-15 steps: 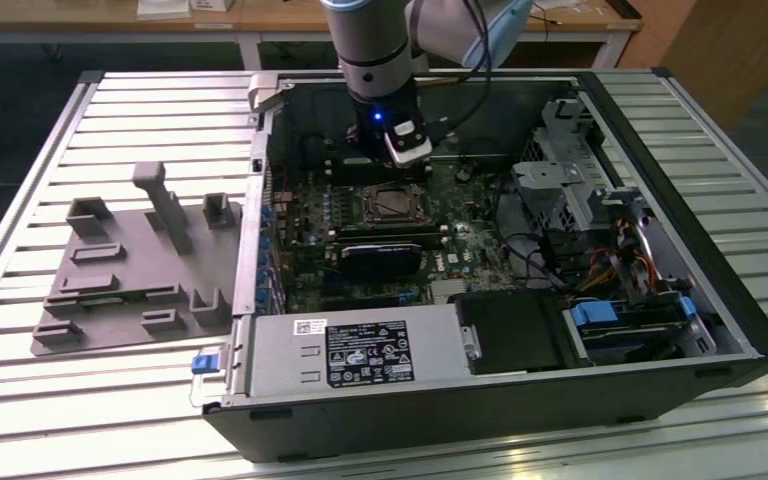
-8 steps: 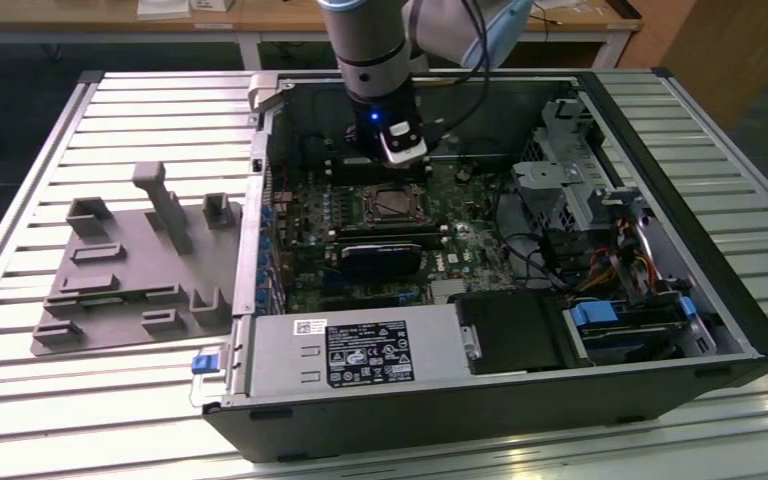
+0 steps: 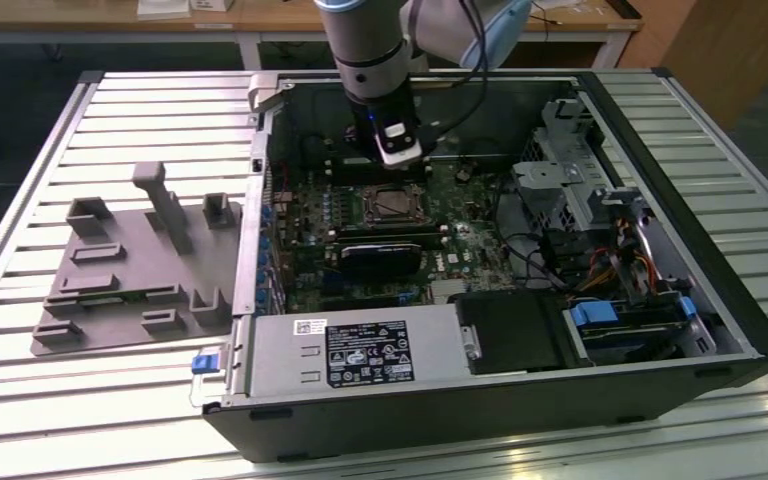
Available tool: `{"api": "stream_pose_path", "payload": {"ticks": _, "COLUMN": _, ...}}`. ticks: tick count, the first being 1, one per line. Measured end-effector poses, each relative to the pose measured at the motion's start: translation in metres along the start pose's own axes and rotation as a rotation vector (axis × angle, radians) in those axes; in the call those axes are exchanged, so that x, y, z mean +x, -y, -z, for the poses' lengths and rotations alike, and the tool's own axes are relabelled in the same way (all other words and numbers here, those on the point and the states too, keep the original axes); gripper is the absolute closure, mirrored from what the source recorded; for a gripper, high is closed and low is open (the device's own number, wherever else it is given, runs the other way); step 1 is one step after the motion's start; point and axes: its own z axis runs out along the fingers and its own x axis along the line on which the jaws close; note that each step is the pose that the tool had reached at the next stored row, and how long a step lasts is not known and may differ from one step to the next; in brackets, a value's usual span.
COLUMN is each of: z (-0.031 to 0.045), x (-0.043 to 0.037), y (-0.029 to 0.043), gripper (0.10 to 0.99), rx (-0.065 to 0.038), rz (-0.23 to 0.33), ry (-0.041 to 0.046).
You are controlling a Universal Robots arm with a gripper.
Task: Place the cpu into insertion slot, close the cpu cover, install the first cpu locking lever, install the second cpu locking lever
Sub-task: 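Install the first cpu locking lever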
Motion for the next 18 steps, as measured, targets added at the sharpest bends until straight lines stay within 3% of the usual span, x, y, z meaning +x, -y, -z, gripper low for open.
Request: {"api": "stream_pose_path", "payload": {"ticks": 18, "z": -0.0054, "x": 0.0025, "y": -0.0017, "gripper": 0.98, "rx": 0.015, "rz": -0.078, "ry": 0.0151}}
